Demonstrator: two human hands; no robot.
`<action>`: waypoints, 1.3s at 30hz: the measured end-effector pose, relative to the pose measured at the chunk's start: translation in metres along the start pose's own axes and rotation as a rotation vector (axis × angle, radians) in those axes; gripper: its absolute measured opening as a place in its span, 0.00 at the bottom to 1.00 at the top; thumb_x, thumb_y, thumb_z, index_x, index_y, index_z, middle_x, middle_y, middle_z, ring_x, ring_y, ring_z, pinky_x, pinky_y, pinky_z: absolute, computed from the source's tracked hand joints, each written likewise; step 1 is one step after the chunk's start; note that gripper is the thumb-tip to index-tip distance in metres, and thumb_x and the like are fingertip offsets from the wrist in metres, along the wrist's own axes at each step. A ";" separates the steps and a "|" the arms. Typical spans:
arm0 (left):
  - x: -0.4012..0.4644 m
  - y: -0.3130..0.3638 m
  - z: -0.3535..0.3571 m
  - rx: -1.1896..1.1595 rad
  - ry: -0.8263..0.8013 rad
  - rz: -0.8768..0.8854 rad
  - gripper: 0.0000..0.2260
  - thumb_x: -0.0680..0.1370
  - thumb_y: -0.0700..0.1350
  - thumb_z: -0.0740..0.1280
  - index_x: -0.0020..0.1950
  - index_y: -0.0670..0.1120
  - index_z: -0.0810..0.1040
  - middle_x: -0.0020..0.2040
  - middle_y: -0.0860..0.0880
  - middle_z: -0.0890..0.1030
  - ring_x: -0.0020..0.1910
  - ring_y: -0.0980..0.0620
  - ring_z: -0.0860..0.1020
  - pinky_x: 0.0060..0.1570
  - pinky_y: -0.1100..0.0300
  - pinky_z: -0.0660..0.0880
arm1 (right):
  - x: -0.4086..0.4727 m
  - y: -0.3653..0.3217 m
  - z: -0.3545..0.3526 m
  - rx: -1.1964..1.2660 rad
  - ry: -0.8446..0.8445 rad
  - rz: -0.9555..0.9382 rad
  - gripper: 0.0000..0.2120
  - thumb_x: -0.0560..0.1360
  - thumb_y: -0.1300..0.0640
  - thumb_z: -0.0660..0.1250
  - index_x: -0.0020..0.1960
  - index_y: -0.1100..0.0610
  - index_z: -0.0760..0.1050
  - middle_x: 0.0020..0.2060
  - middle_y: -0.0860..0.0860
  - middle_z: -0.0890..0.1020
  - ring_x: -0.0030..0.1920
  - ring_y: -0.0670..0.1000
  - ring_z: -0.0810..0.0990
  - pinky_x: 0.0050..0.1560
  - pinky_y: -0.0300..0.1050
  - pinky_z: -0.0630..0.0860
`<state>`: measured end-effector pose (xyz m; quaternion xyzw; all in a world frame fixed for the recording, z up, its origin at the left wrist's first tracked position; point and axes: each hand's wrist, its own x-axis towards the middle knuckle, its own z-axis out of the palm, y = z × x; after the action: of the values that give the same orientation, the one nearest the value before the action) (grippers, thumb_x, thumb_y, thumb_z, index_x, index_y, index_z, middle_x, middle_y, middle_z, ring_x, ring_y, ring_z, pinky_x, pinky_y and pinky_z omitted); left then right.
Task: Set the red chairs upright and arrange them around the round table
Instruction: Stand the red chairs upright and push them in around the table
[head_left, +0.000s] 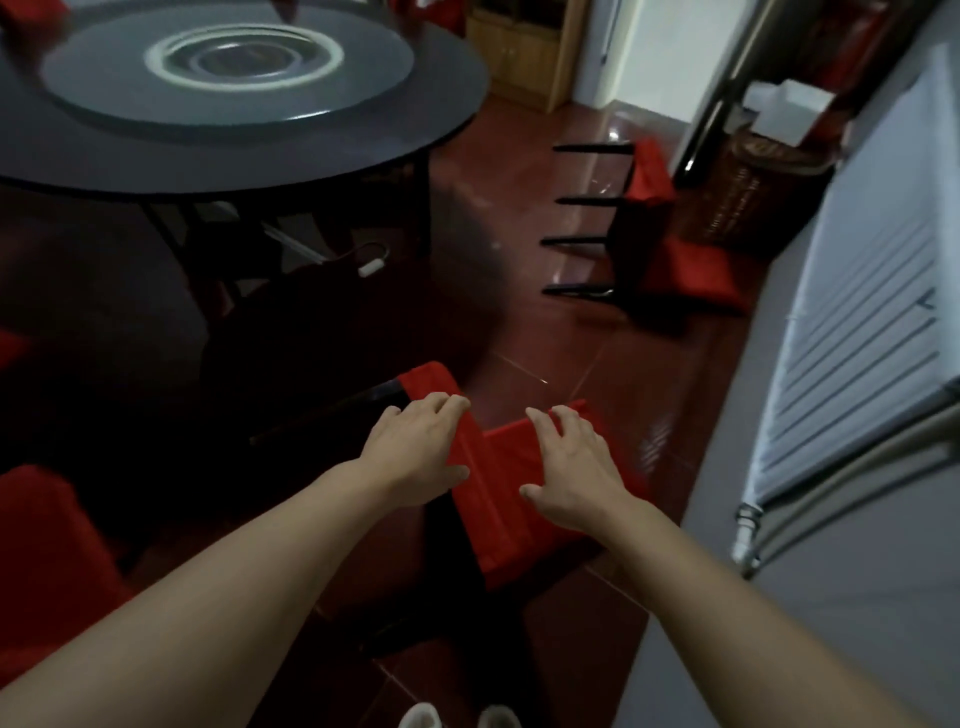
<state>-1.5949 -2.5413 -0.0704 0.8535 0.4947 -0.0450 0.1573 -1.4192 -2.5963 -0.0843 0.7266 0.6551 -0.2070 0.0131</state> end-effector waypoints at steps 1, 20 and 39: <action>0.008 0.004 -0.001 0.001 -0.007 0.013 0.34 0.74 0.55 0.68 0.76 0.49 0.56 0.74 0.50 0.62 0.71 0.50 0.65 0.68 0.50 0.63 | 0.002 0.007 -0.003 0.000 0.010 0.018 0.42 0.73 0.48 0.69 0.77 0.51 0.46 0.76 0.57 0.50 0.76 0.57 0.50 0.75 0.53 0.52; 0.217 0.095 -0.019 -0.050 -0.009 -0.158 0.33 0.75 0.58 0.65 0.76 0.49 0.56 0.74 0.50 0.62 0.70 0.50 0.67 0.66 0.52 0.63 | 0.192 0.171 -0.097 -0.044 -0.040 -0.088 0.42 0.73 0.50 0.69 0.77 0.52 0.47 0.75 0.58 0.52 0.75 0.58 0.52 0.74 0.53 0.53; 0.329 0.100 -0.035 -0.107 -0.027 -0.198 0.34 0.75 0.57 0.66 0.75 0.48 0.55 0.73 0.48 0.64 0.69 0.48 0.67 0.66 0.50 0.63 | 0.277 0.206 -0.139 -0.098 -0.031 -0.136 0.42 0.73 0.48 0.69 0.77 0.52 0.47 0.75 0.58 0.51 0.75 0.58 0.51 0.74 0.53 0.52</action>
<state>-1.3450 -2.3039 -0.0915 0.7902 0.5759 -0.0454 0.2044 -1.1670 -2.3228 -0.0975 0.6755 0.7119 -0.1866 0.0448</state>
